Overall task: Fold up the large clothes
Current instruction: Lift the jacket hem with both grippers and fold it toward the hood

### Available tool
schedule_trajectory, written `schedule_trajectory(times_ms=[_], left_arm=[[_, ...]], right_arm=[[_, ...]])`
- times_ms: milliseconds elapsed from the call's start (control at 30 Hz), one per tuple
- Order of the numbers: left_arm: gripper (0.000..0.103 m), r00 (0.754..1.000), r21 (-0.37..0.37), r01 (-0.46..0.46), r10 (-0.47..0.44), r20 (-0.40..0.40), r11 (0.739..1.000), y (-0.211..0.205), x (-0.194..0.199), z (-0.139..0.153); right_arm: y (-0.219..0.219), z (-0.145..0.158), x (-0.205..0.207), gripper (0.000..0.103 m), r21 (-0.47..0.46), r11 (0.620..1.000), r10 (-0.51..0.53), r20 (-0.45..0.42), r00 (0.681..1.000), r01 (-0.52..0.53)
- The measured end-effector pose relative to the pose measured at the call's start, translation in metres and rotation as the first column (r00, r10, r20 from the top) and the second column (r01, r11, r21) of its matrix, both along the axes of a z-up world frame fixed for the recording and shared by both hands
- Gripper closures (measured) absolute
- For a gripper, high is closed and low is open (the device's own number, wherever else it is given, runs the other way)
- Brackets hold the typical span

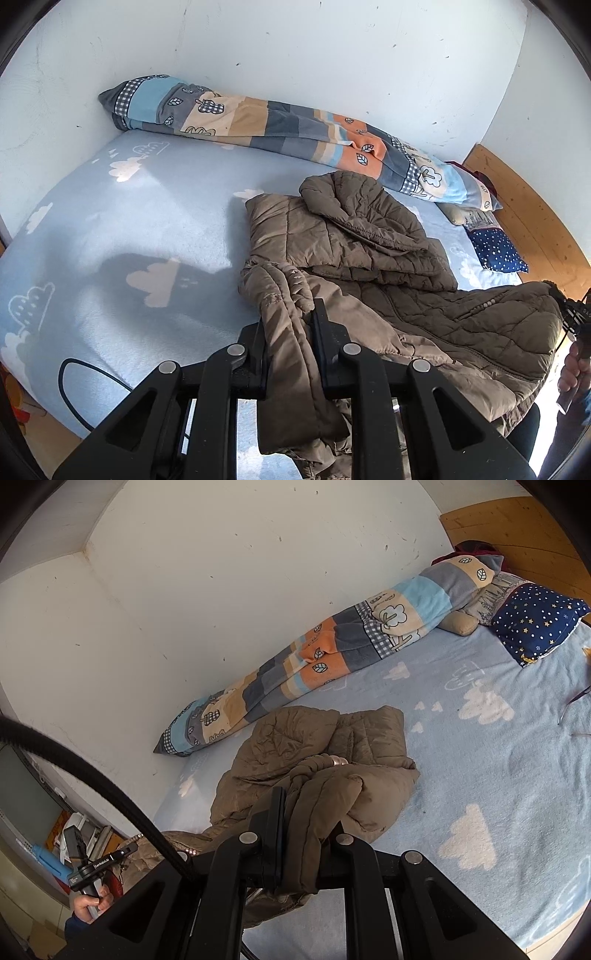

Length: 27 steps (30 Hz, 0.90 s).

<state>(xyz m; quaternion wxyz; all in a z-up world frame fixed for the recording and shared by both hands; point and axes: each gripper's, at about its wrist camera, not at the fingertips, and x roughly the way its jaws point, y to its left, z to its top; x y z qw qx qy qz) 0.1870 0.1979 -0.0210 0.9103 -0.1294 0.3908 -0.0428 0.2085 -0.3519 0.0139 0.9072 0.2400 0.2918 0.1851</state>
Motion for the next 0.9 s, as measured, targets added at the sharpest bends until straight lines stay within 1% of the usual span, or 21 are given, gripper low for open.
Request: schedule_trajectory(times_ms=[233, 467, 700, 900], left_arm=[[0.085, 1.0, -0.022, 0.022, -0.022, 0.007, 1.0, 0.001, 0.025, 0.015], [0.084, 0.999, -0.064, 0.033, -0.032, 0.016, 0.997, 0.01, 0.065, 0.034], [0.084, 0.999, -0.066, 0.034, -0.033, 0.025, 0.997, 0.015, 0.113, 0.044], [0.084, 1.0, -0.059, 0.014, -0.013, 0.018, 0.998, 0.02, 0.165, 0.041]], right_arm=[[0.0, 0.01, 0.019, 0.092, -0.018, 1.0, -0.002, 0.013, 1.0, 0.002], [-0.004, 0.023, 0.054, 0.092, -0.033, 0.999, -0.026, 0.028, 0.999, 0.027], [-0.004, 0.031, 0.102, 0.092, -0.064, 0.997, -0.042, 0.039, 0.998, 0.045], [-0.005, 0.028, 0.154, 0.092, -0.1, 0.993, -0.063, 0.042, 0.997, 0.067]])
